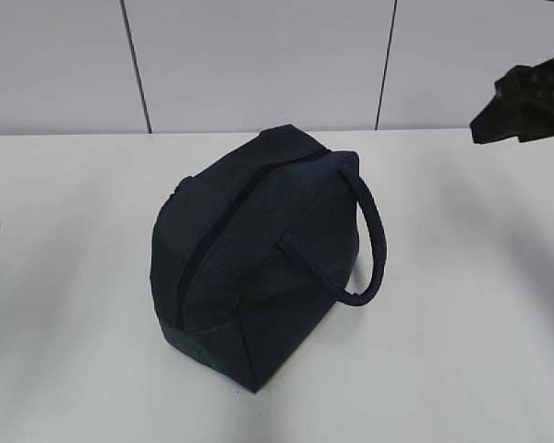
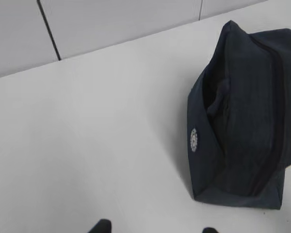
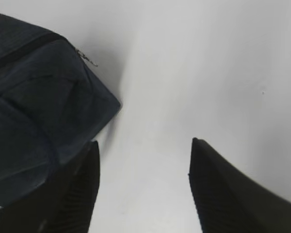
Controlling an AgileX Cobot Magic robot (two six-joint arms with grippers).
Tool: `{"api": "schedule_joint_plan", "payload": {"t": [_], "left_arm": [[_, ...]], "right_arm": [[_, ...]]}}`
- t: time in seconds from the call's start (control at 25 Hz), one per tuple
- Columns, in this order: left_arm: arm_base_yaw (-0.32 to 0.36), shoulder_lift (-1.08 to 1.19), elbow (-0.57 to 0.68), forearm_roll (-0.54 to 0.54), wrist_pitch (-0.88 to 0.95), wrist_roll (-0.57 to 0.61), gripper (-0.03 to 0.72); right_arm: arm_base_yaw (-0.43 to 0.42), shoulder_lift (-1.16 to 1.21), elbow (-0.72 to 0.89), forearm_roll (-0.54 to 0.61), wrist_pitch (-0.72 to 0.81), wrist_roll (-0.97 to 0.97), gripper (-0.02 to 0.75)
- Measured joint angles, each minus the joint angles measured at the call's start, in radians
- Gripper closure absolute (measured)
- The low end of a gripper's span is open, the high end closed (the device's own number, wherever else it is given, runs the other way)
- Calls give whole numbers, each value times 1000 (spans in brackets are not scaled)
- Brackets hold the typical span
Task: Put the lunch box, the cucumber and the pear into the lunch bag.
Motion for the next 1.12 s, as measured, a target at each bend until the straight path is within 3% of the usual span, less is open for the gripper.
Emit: {"api": "schedule_joint_plan", "payload": {"t": [0.36,0.72,1.12], "left_arm": [[0,-330,7,195,207,-274,345],[0,-465,7,267,415,-371,377],[0,-611,7,335,538,-408,424]], "right_arm": [[0,-372,218,-201,113,254,297],[0,-763,377,-384,280,400,298],[0,-1250,517,-465,382,393,298]]}}
